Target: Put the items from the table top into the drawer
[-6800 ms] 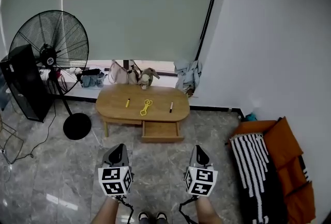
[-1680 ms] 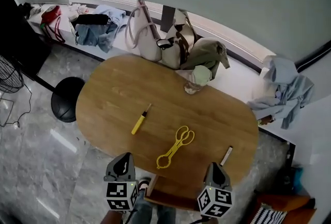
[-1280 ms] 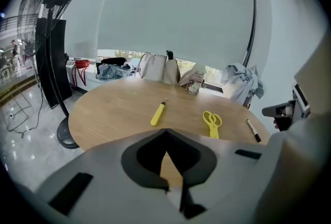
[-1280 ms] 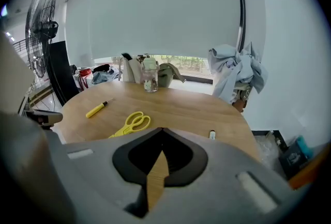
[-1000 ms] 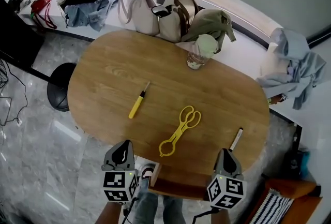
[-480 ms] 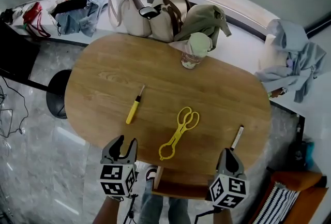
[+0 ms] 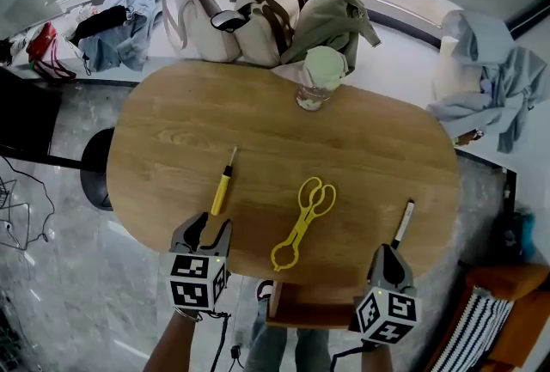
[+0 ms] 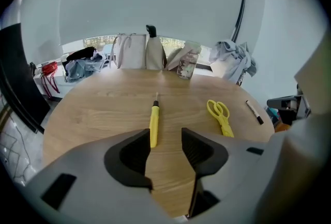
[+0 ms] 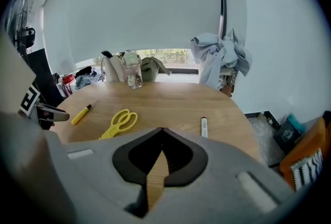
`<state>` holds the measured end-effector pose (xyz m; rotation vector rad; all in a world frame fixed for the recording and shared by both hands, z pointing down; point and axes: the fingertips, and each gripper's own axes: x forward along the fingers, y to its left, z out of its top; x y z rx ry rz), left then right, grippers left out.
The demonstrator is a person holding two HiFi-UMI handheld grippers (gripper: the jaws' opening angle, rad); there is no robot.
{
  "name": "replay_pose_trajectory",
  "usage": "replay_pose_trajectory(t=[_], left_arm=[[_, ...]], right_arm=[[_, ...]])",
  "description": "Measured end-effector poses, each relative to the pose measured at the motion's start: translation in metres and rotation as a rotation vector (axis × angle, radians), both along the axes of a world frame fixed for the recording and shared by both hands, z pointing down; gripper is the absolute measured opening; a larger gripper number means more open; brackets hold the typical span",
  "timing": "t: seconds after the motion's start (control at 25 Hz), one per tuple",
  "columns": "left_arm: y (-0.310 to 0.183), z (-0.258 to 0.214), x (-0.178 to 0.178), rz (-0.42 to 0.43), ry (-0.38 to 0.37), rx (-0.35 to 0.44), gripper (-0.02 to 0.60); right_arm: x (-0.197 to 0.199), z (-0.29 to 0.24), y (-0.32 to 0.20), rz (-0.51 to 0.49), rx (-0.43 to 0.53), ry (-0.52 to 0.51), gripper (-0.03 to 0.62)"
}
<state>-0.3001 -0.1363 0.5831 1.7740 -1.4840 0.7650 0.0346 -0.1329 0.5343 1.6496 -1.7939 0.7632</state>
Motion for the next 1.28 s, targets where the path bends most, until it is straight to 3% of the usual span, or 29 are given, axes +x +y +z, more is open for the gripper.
replay_pose_trajectory(t=[0.12, 0.64, 0.88, 1.28], left_arm=[[-0.009, 0.009, -0.004, 0.059, -0.053, -0.031, 0.184], [-0.040, 0.037, -0.010, 0.176, -0.132, -0.113, 0.184], [-0.047, 0.048, -0.010, 0.190, -0.124, -0.138, 0.184], [-0.049, 0.053, -0.012, 0.155, -0.093, -0.151, 0.113]], right_arm=[[0.002, 0.005, 0.001, 0.026, -0.005, -0.003, 0.005], [0.012, 0.018, 0.014, 0.079, -0.044, -0.005, 0.005], [0.015, 0.024, 0.016, 0.074, -0.057, -0.006, 0.005], [0.017, 0.024, 0.013, 0.061, -0.059, -0.005, 0.005]])
